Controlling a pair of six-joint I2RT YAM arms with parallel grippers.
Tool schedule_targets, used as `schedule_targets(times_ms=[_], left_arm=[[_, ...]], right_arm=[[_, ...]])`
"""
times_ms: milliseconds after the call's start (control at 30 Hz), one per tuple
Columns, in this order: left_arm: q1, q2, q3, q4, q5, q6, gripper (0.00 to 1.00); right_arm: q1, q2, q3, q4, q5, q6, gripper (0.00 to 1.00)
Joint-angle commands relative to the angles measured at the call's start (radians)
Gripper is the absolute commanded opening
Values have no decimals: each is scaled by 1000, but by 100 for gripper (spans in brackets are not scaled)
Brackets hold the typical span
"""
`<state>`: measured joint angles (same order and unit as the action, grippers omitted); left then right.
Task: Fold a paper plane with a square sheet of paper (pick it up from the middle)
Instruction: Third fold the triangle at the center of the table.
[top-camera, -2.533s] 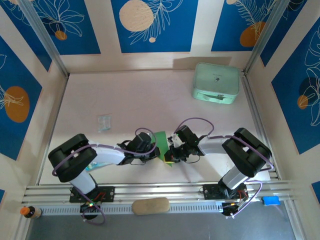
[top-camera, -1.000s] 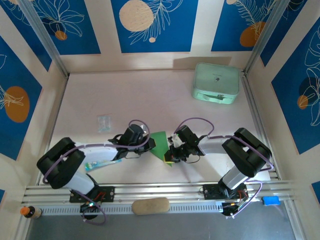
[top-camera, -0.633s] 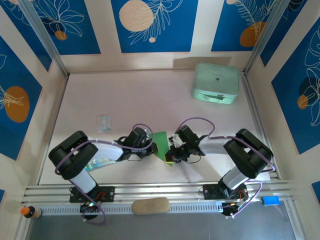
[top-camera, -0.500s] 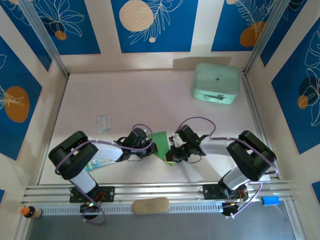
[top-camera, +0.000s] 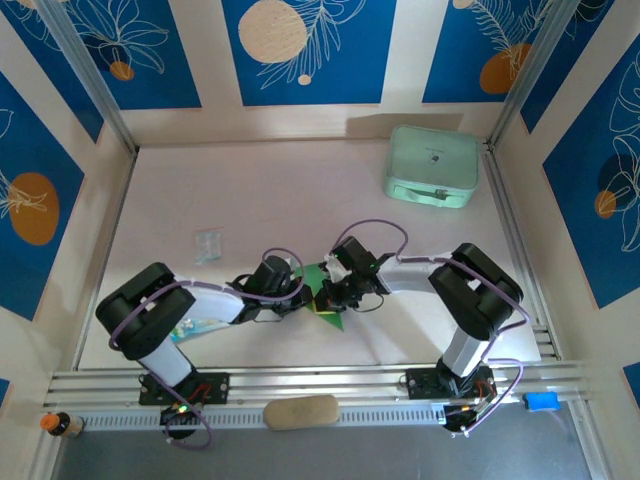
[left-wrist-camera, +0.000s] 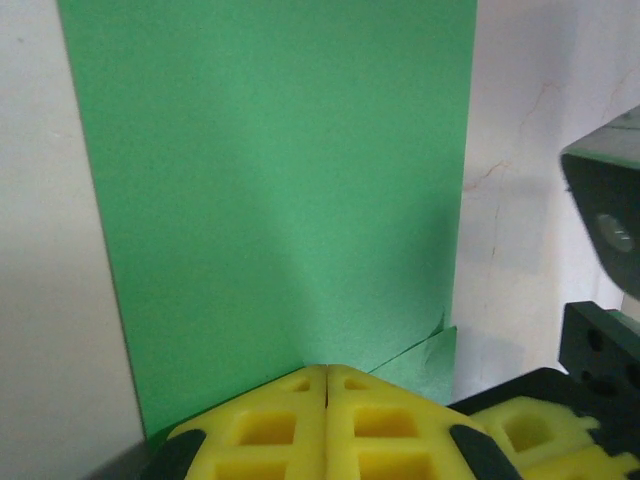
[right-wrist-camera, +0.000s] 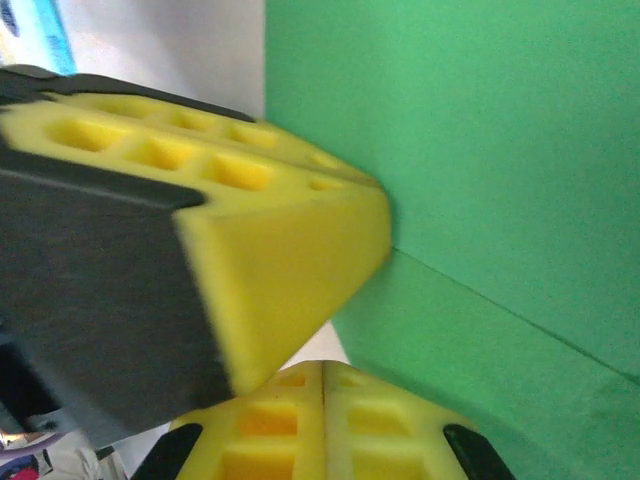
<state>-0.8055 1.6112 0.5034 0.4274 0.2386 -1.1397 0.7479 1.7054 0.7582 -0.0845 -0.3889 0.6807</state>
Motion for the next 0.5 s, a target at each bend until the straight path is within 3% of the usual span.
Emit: schedule_targets(times_ms=[0, 467], left_arm=[[-9, 13, -29, -57, -10, -7, 0], [-9, 39, -22, -41, -2, -7, 0]], right_arm=[[16, 12, -46, -35, 42, -21, 0], [12, -191, -283, 43, 65, 79, 1]])
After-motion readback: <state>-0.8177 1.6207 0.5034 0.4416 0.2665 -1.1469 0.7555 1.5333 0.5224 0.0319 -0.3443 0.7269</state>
